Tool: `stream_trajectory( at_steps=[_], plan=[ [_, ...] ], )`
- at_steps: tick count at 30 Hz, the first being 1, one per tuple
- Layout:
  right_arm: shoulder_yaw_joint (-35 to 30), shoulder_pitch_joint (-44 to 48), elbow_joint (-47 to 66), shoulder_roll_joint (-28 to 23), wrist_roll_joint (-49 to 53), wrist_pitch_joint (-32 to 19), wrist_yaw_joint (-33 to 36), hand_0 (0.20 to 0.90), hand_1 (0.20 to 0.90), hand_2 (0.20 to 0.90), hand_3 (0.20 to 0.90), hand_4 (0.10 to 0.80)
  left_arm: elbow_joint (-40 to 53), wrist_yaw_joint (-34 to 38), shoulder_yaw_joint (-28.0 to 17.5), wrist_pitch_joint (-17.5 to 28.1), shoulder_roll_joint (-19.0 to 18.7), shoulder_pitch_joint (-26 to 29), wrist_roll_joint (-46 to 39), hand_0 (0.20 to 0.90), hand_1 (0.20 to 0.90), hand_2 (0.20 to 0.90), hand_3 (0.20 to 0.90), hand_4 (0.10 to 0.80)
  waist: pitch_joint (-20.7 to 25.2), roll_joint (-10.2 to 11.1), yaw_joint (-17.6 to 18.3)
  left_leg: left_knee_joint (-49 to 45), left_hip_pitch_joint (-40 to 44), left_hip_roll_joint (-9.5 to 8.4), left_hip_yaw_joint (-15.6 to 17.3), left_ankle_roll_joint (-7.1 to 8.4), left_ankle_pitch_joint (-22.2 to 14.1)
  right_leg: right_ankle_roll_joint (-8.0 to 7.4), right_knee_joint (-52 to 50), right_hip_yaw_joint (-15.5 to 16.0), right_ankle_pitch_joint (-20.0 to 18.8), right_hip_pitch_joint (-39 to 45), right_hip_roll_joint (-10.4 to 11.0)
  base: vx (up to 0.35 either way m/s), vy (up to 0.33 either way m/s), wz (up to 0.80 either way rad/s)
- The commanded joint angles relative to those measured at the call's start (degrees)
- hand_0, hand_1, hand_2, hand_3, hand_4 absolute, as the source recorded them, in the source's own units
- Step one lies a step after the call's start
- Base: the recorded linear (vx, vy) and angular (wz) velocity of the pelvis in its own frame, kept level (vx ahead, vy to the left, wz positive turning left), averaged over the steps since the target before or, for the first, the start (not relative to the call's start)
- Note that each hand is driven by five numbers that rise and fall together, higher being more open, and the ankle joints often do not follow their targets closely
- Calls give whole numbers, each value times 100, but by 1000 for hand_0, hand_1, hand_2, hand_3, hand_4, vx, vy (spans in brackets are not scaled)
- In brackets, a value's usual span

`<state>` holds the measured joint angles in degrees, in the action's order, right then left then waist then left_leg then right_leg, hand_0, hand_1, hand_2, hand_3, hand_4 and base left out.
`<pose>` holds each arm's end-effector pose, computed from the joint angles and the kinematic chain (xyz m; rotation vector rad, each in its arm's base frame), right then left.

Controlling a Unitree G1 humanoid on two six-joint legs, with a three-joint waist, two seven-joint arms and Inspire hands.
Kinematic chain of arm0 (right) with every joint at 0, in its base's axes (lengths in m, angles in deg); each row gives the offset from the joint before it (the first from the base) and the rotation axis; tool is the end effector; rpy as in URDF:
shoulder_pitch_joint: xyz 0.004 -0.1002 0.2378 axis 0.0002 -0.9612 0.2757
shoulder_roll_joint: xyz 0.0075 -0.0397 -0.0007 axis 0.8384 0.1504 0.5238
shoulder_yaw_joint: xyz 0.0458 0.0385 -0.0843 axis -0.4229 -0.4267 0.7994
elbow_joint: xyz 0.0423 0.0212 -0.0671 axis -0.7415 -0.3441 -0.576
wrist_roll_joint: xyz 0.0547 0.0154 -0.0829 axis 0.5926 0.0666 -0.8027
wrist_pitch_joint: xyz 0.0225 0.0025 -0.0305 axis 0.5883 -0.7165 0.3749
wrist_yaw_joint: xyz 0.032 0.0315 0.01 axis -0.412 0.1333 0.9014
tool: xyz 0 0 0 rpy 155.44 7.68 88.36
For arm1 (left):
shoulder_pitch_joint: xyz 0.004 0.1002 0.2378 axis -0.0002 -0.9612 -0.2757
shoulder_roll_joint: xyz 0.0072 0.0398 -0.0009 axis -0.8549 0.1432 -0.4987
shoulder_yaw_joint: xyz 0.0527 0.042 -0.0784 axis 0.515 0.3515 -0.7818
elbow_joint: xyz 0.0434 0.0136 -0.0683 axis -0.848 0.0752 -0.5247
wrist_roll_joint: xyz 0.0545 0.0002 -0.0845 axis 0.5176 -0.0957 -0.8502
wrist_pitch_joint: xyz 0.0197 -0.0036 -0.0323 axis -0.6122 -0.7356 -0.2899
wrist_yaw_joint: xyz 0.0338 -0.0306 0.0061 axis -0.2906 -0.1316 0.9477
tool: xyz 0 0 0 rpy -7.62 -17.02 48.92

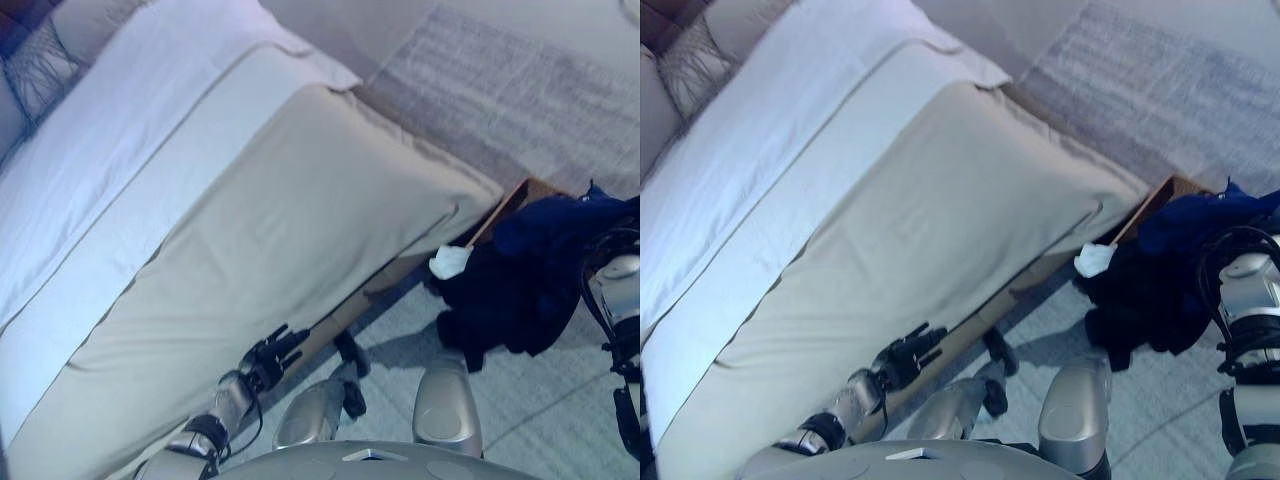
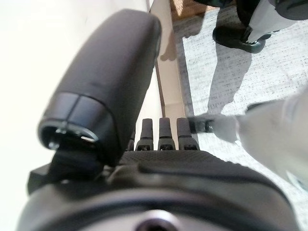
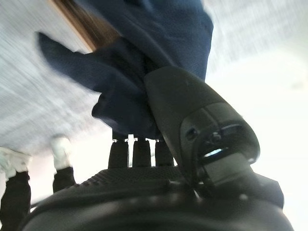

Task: Pick up the clothes from the bed and place them into the basket

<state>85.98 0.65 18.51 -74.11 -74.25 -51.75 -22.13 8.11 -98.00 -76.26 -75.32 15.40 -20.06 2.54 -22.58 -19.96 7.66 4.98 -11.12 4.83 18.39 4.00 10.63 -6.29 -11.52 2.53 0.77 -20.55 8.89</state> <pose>0.2623 -0.3668 0.1259 -1.0573 0.4212 -0.9068 0.1774 0.1657 -0.0800 -0.6605 0.8004 0.0567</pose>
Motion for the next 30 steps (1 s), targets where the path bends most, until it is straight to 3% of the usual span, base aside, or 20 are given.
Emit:
stream_trajectory(
  at_steps=[1, 6, 13, 19, 20, 24, 30],
  plan=[
    [710, 1179, -178, -314, -171, 193, 137, 900, 900, 900, 900, 800, 74, -6, 205, 251, -532, 334, -359, 900, 900, 900, 900, 800, -227, 499, 25, -513, 265, -165, -452, 94, -897, 558, 104, 728, 427, 294, -191, -67, -42, -7],
    [1002, 1919, -1166, -193, -3, -5, 277, 900, 900, 900, 900, 800, 356, -193, 367, 195, -683, 473, -617, 900, 900, 900, 900, 800, -474, 257, -75, -620, -25, -276, -541, 118, -945, 580, -246, 764, 637, -141, -136, 6, -23, 0],
    [750, 1765, -1219, -107, 304, -224, 693, 900, 900, 900, 900, 800, 585, -192, 381, 14, -732, 354, -638, 900, 900, 900, 900, 800, -515, 255, -121, -678, -26, -269, -508, 129, -981, 604, -225, 890, 619, -139, -148, 14, -1, -5],
    [-104, 676, 97, 57, 787, -701, 1818, 900, 900, 900, 900, 800, 533, -134, 207, 29, -717, 155, -567, 900, 900, 900, 900, 800, -381, 520, 10, -587, 287, -179, -476, 132, -1071, 572, -7, 812, 550, 164, -258, 43, 18, 7],
    [-288, 463, 311, 117, 814, -782, 1877, 900, 900, 900, 900, 800, 533, -110, 169, 45, -695, 113, -555, 900, 900, 900, 900, 800, -356, 574, 20, -584, 273, -148, -410, 98, -983, 609, 72, 845, 389, 183, -284, 1, 31, 15],
    [-971, -481, 1259, 380, 963, -1067, 1923, 900, 900, 900, 900, 800, 503, -79, -68, 42, -662, -121, -372, 900, 900, 900, 900, 800, -155, 836, 38, -521, 542, -112, -381, 79, -1038, 580, 267, 843, 360, 552, -352, 71, 24, 10],
    [-1750, -1916, 2744, 1007, 868, -1414, 1725, 900, 900, 900, 900, 800, 267, 23, -552, 3, -589, -588, -42, 900, 900, 900, 900, 800, 352, 1401, 22, -482, 950, -83, -383, 2, -1151, 513, 556, 858, 287, 1175, -422, 130, 60, 4]
  ],
)
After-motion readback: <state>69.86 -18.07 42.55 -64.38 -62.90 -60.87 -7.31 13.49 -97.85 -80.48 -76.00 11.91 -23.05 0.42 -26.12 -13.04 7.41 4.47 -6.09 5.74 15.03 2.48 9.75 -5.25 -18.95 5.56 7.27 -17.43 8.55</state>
